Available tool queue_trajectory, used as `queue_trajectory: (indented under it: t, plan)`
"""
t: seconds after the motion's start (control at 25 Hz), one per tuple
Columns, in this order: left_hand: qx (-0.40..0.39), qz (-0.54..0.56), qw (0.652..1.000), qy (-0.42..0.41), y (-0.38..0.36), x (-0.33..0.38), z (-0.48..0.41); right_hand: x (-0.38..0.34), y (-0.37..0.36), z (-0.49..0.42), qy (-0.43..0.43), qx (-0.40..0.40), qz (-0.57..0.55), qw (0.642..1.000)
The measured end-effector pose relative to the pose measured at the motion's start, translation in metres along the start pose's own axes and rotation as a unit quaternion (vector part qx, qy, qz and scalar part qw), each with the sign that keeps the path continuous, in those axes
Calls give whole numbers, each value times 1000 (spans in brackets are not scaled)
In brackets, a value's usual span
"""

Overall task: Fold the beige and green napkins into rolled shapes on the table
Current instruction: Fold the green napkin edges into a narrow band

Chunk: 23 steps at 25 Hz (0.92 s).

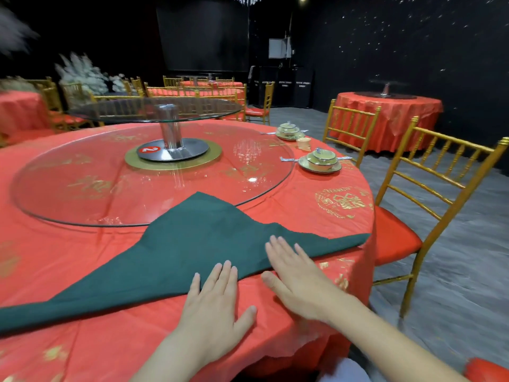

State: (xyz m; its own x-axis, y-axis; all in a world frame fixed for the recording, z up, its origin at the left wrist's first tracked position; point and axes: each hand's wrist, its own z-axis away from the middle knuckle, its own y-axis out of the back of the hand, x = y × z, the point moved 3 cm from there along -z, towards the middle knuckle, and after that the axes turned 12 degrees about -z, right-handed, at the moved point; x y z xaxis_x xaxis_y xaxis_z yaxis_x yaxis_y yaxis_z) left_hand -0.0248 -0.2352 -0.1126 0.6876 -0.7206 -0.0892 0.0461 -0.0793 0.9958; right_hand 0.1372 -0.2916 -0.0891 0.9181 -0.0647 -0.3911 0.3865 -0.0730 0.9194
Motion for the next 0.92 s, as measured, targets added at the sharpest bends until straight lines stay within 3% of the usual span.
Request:
queue_trajectory:
  t: [0.12, 0.28, 0.52, 0.92]
  plan:
    - [7, 36, 998, -44, -1, -13, -2, -47, -32, -26, 78, -71, -69, 992]
    - [12, 43, 994, -98, 1, -33, 0, -50, -45, -34, 91, -78, -47, 992]
    - [-16, -19, 999, -29, -6, -80, 33, -49, -45, -28, 94, -84, 52, 991]
    - [-52, -15, 996, 72, -12, -148, 82, -43, -48, -28, 93, -86, 42, 991]
